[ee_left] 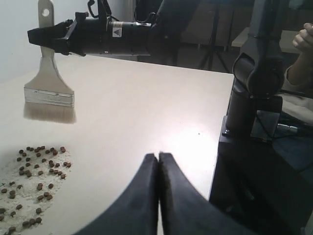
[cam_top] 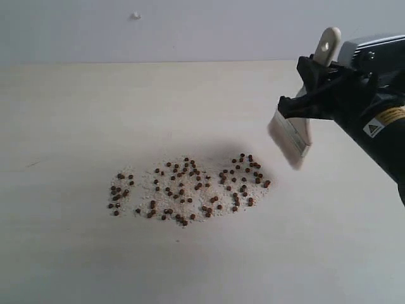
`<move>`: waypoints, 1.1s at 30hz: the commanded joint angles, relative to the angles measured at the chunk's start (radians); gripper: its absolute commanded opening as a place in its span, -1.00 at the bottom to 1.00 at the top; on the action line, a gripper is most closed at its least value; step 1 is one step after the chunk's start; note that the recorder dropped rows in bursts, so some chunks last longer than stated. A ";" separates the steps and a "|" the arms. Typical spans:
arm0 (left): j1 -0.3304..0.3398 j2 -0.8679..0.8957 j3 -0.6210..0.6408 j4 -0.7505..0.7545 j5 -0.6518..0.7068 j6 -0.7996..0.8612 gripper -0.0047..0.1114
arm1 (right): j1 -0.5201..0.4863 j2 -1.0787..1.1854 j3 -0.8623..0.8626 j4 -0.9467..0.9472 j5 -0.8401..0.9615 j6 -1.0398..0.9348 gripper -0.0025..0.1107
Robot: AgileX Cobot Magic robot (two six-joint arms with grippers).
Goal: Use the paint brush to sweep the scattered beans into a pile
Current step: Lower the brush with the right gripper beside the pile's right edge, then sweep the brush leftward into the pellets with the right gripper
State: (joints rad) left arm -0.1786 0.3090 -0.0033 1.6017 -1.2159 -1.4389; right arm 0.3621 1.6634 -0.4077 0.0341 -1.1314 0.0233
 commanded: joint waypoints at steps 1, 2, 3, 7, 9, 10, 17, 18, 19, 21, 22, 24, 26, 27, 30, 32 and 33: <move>-0.001 -0.007 0.003 -0.005 -0.005 -0.008 -0.92 | -0.002 0.048 -0.008 0.002 -0.038 -0.055 -0.96; -0.001 -0.007 0.003 -0.005 -0.005 -0.008 -0.92 | -0.002 0.056 -0.008 -0.003 -0.038 -0.055 -0.96; -0.001 -0.007 0.003 -0.005 -0.005 -0.008 -0.92 | -0.002 0.066 -0.008 -0.014 -0.038 -0.055 -0.96; -0.001 -0.007 0.003 -0.005 -0.005 -0.008 -0.92 | -0.002 0.094 -0.008 -0.014 -0.041 -0.055 -0.96; -0.001 -0.007 0.003 -0.005 -0.005 -0.008 -0.92 | -0.002 0.106 -0.008 -0.014 -0.051 -0.050 -0.96; -0.001 -0.007 0.003 -0.005 -0.005 -0.008 -0.92 | -0.002 0.112 -0.008 -0.014 -0.057 -0.040 -0.96; -0.001 -0.007 0.003 -0.005 -0.005 -0.008 -0.92 | -0.002 0.158 -0.008 -0.040 -0.090 0.016 -0.96; -0.001 -0.007 0.003 -0.005 -0.005 -0.008 -0.92 | -0.002 0.163 -0.008 -0.041 -0.090 0.028 -0.96; -0.001 -0.007 0.003 -0.005 -0.005 -0.008 -0.92 | -0.002 0.166 -0.008 -0.042 -0.090 0.035 -0.96; -0.001 -0.007 0.003 -0.005 -0.005 -0.008 -0.92 | -0.002 0.166 -0.008 -0.044 -0.090 0.052 -0.96; -0.001 -0.007 0.003 -0.005 -0.005 -0.008 -0.92 | -0.002 0.166 -0.008 -0.046 -0.090 0.059 -0.96; -0.001 -0.007 0.003 -0.005 -0.005 -0.008 -0.92 | -0.002 0.166 -0.008 -0.063 -0.090 0.080 -0.96; -0.001 -0.007 0.003 -0.005 -0.005 -0.008 -0.92 | 0.006 0.166 -0.008 -0.070 -0.090 0.110 -0.96; -0.001 -0.007 0.003 -0.005 -0.005 -0.008 -0.92 | 0.012 0.166 -0.008 -0.068 -0.090 0.118 -0.96; -0.001 -0.007 0.003 -0.005 -0.005 -0.008 -0.92 | 0.053 0.166 -0.010 -0.014 -0.080 0.117 -0.96; -0.001 -0.007 0.003 -0.005 -0.005 -0.008 -0.92 | 0.079 0.166 -0.010 0.044 -0.070 0.117 -0.96; -0.001 -0.007 0.003 -0.005 -0.005 -0.008 -0.92 | 0.094 0.166 -0.010 0.066 -0.070 0.117 -0.96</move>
State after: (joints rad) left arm -0.1786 0.3090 -0.0033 1.6017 -1.2159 -1.4389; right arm 0.4254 1.8273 -0.4110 0.0443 -1.2196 0.1293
